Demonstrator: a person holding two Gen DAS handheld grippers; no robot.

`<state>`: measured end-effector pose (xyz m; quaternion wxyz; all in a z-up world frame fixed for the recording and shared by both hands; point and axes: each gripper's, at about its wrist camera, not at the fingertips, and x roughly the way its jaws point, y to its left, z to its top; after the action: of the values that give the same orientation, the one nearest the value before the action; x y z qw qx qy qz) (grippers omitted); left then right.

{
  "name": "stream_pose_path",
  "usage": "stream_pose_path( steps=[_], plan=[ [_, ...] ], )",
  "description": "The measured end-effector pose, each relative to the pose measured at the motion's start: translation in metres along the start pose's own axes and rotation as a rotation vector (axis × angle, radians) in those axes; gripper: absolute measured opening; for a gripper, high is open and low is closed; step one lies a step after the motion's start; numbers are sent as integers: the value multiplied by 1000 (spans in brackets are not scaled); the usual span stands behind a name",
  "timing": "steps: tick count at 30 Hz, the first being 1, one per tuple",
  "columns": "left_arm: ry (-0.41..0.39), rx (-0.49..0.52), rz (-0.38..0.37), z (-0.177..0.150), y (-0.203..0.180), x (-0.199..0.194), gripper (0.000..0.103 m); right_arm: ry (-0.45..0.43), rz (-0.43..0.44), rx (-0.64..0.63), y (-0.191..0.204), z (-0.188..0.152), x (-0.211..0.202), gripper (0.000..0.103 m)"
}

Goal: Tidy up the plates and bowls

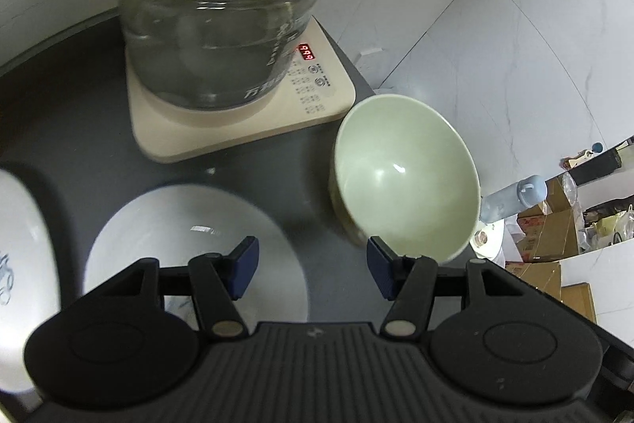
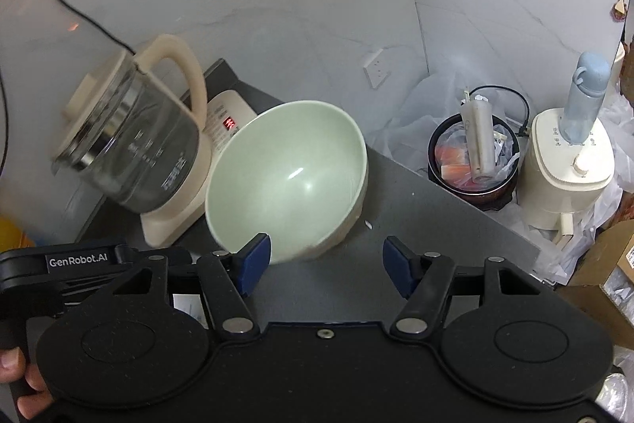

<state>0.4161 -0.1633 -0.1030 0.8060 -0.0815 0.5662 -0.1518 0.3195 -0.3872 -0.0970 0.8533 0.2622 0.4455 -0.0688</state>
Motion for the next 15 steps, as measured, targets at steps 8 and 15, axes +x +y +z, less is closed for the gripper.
stream_pose_path(
  steps=[8,15],
  plan=[
    [21,-44,-16,19,-4,30,55,37,-4,103,-11,8,27,52],
    [15,-84,-22,29,-6,46,49,57,-30,142,-15,11,43,45]
  ],
)
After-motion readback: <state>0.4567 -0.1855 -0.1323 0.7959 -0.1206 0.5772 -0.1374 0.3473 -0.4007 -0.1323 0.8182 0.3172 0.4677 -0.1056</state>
